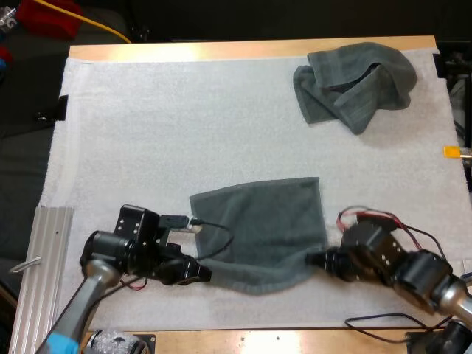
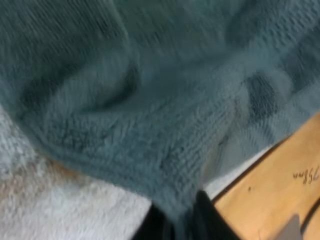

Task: Pick towel from pile, fold and stack

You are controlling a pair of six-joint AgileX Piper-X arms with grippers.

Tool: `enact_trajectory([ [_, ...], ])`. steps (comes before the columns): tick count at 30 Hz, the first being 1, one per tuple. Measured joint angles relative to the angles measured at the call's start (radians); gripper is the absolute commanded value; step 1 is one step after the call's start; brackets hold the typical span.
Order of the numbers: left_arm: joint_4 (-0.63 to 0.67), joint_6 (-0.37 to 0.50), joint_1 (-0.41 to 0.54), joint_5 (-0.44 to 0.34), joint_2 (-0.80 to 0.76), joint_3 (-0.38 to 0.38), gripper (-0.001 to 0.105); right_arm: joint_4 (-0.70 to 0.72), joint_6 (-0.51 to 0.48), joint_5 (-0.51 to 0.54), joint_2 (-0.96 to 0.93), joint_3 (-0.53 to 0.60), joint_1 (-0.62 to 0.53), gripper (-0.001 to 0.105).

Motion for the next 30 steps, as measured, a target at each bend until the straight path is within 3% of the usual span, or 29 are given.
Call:
enact_trajectory([
  [7, -0.177, -0.06, 0.0, 0.005, 0.128, 0.0, 0.0, -0.117, 0.01, -0.154, 0.115, 0.0, -0.172, 0.001],
  [14, -0.309, -0.105, 0.0, 0.002, 0.189, 0.0, 0.0, -0.251, 0.01, -0.251, 0.217, 0.0, -0.272, 0.001],
  [25, -0.463, -0.132, 0.0, -0.114, 0.193, 0.0, 0.0, -0.449, 0.072, -0.319, 0.312, -0.003, -0.335, 0.001],
  [30, -0.513, -0.132, 0.0, -0.201, 0.193, 0.0, 0.0, -0.494, 0.08, -0.324, 0.353, -0.007, -0.361, 0.001],
])
